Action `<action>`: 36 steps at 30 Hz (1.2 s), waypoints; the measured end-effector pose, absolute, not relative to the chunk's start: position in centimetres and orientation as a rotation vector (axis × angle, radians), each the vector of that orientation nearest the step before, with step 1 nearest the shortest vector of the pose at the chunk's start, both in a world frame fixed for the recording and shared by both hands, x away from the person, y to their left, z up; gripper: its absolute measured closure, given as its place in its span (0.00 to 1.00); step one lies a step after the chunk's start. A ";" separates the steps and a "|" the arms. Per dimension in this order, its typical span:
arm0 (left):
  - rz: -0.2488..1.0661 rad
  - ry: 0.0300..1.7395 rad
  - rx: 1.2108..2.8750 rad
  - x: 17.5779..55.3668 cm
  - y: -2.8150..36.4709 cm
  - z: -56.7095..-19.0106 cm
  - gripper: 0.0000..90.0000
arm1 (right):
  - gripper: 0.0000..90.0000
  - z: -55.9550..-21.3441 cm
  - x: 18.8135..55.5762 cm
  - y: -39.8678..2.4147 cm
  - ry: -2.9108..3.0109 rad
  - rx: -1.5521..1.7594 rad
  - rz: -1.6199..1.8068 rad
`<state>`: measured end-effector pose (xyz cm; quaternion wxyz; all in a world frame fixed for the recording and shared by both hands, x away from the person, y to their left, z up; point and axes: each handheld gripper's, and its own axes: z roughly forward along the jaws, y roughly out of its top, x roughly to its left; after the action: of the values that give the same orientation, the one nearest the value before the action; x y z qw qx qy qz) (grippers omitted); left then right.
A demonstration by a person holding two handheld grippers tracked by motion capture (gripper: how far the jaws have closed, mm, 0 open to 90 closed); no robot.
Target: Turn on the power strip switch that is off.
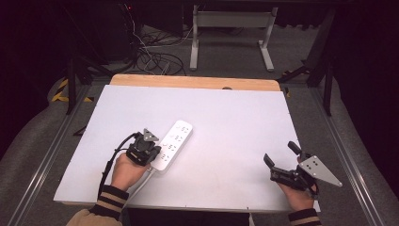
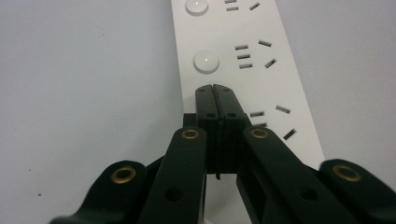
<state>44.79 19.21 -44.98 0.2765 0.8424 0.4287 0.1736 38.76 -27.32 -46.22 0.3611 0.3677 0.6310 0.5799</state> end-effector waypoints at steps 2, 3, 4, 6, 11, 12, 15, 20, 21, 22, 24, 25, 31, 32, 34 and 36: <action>0.460 1.144 2.259 44.8 19.3 -45.0 1.00 | 0.05 -46.2 38.8 -27.3 1.626 0.946 1.496; 0.454 1.145 2.250 44.8 19.3 -44.9 1.00 | 0.05 -46.2 38.8 -27.3 1.626 0.947 1.497; 0.458 1.141 2.246 44.7 19.4 -44.9 1.00 | 0.05 -46.2 38.7 -27.4 1.625 0.947 1.497; 0.472 1.132 2.238 44.6 19.4 -45.0 1.00 | 0.05 -46.2 38.8 -27.4 1.622 0.942 1.498; 0.538 1.093 2.143 44.1 19.6 -44.6 1.00 | 0.05 -46.1 38.7 -27.4 1.617 0.945 1.504; 0.563 1.074 2.097 43.9 19.8 -44.3 1.00 | 0.05 -46.1 38.7 -27.4 1.614 0.944 1.506; 0.652 1.033 1.951 42.8 20.6 -43.6 1.00 | 0.05 -46.1 38.7 -27.5 1.613 0.944 1.506; 0.823 0.985 1.715 40.5 22.2 -42.9 1.00 | 0.05 -46.1 38.7 -27.5 1.611 0.946 1.510; 0.870 0.975 1.643 39.9 22.6 -42.7 1.00 | 0.05 -46.1 38.7 -27.5 1.612 0.946 1.509; 0.913 0.963 1.571 39.2 23.0 -42.6 1.00 | 0.05 -46.1 38.7 -27.5 1.611 0.948 1.510; 1.015 0.942 1.445 37.6 23.7 -42.5 1.00 | 0.05 -46.1 38.7 -27.5 1.611 0.950 1.511; 1.063 0.920 1.404 36.7 24.0 -42.5 1.00 | 0.05 -46.1 38.7 -27.5 1.612 0.950 1.512; 1.228 0.870 1.253 32.3 25.6 -42.6 1.00 | 0.05 -46.1 38.7 -27.5 1.609 0.950 1.515; 1.236 0.868 1.247 32.0 25.7 -42.6 1.00 | 0.05 -46.1 38.7 -27.5 1.608 0.950 1.515; 1.256 0.877 1.225 31.9 26.0 -42.6 1.00 | 0.05 -46.0 38.8 -27.5 1.608 0.946 1.517; 1.257 0.893 1.224 32.2 26.3 -42.6 1.00 | 0.05 -46.0 38.9 -27.4 1.609 0.947 1.517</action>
<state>32.17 26.25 -42.61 0.5534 0.5178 0.3777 0.5319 38.86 -27.40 -46.04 0.3596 0.3674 0.6240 0.5885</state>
